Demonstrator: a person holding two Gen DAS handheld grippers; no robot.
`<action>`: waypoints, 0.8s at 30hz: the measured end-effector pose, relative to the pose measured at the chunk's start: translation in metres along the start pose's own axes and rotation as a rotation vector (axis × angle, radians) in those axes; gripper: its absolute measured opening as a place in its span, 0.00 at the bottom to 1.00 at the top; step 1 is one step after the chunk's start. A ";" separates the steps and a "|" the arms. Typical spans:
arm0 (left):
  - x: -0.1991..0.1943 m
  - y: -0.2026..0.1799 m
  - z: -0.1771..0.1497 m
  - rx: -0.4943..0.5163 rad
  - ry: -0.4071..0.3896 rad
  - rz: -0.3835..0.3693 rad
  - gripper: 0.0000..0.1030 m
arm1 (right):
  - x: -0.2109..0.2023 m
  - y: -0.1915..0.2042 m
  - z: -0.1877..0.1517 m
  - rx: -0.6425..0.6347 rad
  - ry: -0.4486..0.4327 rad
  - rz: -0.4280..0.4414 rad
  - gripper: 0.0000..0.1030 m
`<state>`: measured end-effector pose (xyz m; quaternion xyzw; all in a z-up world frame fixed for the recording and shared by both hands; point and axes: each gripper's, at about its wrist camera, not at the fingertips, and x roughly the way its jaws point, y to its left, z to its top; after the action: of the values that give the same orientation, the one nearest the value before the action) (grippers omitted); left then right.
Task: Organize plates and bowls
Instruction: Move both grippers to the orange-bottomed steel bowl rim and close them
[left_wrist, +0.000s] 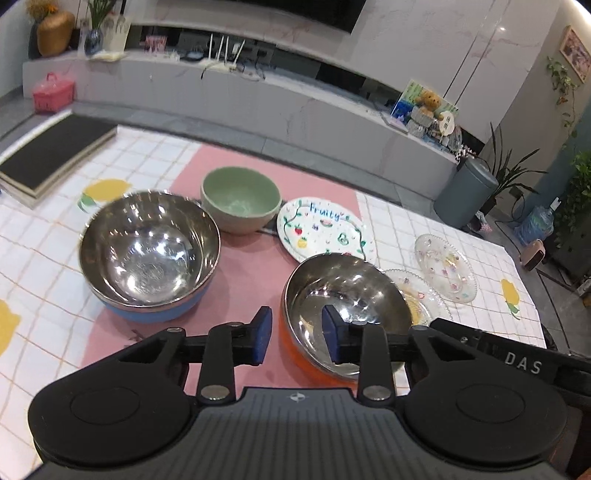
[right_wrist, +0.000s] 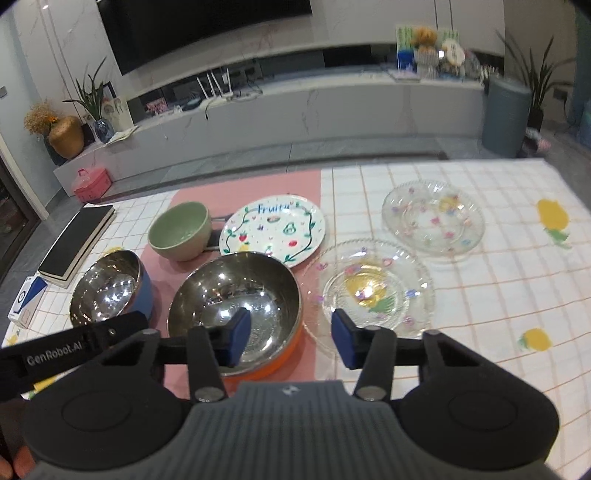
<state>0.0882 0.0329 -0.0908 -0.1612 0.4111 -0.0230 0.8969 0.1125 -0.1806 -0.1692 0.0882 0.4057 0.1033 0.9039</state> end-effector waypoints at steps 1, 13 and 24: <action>0.005 0.001 0.001 -0.009 0.016 0.006 0.34 | 0.006 0.000 0.001 0.006 0.010 -0.003 0.44; 0.043 0.007 0.005 -0.030 0.101 0.044 0.34 | 0.049 0.003 0.003 0.029 0.103 -0.006 0.35; 0.056 0.012 0.007 -0.069 0.120 0.037 0.34 | 0.066 0.003 0.001 0.043 0.148 -0.027 0.34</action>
<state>0.1297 0.0361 -0.1310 -0.1826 0.4675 -0.0021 0.8649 0.1554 -0.1611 -0.2148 0.0943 0.4745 0.0884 0.8707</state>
